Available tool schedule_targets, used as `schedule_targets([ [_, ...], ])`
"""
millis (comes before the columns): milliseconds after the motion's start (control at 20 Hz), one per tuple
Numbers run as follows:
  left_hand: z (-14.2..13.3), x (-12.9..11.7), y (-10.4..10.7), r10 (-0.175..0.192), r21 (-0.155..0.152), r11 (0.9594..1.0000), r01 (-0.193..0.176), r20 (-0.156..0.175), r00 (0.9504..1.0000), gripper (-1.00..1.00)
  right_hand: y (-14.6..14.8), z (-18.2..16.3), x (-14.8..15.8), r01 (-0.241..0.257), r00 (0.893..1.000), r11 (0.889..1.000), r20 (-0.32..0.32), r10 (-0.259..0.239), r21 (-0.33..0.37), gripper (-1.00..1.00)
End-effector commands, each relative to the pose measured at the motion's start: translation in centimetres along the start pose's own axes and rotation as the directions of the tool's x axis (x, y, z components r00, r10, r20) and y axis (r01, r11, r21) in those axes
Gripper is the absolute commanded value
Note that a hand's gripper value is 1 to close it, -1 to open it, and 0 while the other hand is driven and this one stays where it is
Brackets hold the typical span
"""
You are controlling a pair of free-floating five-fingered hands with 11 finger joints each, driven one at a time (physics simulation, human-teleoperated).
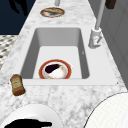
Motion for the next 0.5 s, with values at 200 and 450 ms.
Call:
schedule_targets([
  [200, 0.0, 0.0, 0.0, 0.0, 0.0, 1.0, 0.0, 0.0, 1.0, 0.0, 1.2, -3.0, -1.4, -0.044, 0.999, 0.999, 0.014, 0.044, 0.021, -1.0],
  [450, 0.0, 0.0, 0.0, 0.0, 0.0, 1.0, 0.0, 0.0, 1.0, 0.0, 1.2, -2.8, -2.9, -0.007, 0.997, 1.0, 0.08, 0.006, 0.004, -1.0],
])
